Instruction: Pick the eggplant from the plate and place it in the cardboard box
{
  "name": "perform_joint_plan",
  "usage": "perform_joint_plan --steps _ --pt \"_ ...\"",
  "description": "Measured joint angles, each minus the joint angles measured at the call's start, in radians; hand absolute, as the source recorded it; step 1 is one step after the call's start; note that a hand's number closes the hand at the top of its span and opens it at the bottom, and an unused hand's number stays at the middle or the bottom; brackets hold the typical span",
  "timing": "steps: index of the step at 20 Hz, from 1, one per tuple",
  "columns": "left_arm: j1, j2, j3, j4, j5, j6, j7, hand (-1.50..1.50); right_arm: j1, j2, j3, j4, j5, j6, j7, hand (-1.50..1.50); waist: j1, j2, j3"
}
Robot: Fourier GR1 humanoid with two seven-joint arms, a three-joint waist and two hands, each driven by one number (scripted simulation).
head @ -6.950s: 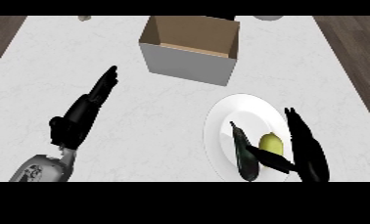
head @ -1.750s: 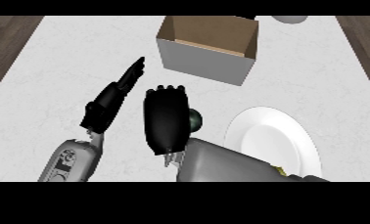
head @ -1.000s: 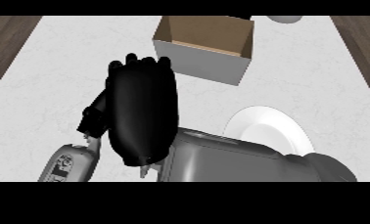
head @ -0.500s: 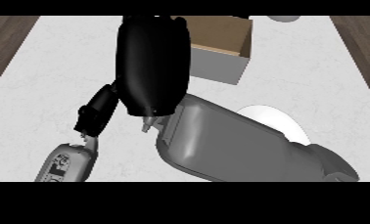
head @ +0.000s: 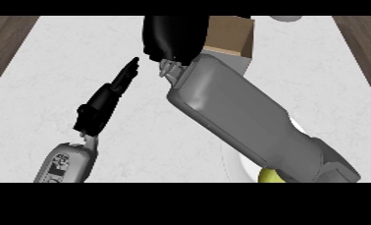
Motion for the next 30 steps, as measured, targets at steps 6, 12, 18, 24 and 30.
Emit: perform_joint_plan --steps 6,12,18,24,30 --pt "0.022 -0.003 0.002 -0.016 -0.007 -0.006 -0.005 0.0 -0.045 0.004 -0.071 0.183 0.028 -0.041 -0.051 1.5 0.004 0.001 0.0" --pt "0.012 -0.01 0.004 -0.029 -0.013 -0.012 0.016 0.0 -0.036 0.007 -0.116 0.382 0.035 -0.141 -0.131 1.5 0.006 0.004 0.0" --pt "-0.006 -0.026 -0.008 -0.027 -0.024 -0.018 0.022 0.0 -0.017 0.008 -0.168 0.551 -0.037 -0.276 -0.186 -1.5 0.025 0.012 0.0" --pt "-0.008 -0.037 -0.007 -0.015 -0.028 -0.021 0.012 0.0 0.018 0.008 -0.236 0.649 -0.181 -0.398 -0.284 -1.5 0.034 0.014 0.001" --pt "0.001 -0.04 -0.001 -0.016 -0.035 -0.015 0.003 0.0 0.067 0.008 -0.305 0.624 -0.276 -0.599 -0.453 -1.5 0.024 0.011 0.001"
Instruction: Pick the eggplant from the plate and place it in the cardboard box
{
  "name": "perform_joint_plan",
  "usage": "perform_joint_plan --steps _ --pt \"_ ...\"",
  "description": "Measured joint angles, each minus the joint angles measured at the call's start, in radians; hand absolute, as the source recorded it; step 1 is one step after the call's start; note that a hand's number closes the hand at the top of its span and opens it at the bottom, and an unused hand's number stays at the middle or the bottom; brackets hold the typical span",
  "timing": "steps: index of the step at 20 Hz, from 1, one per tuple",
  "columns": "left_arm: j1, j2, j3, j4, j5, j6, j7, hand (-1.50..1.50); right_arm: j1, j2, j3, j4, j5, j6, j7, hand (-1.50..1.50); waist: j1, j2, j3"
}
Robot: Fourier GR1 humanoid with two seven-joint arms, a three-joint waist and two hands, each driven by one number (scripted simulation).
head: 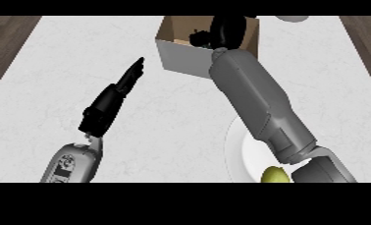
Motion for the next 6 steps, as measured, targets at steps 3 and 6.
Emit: perform_joint_plan --steps 3,6 --pt "0.017 -0.001 -0.006 -0.014 -0.001 -0.003 0.005 0.0 0.032 -0.004 -0.049 -0.054 -0.053 -0.109 -0.084 -1.5 -0.004 -0.002 0.001" --pt "0.017 0.007 0.009 -0.015 0.007 -0.008 0.006 0.0 0.076 -0.003 -0.098 -0.141 -0.133 -0.174 -0.182 -1.5 -0.016 -0.005 0.001"
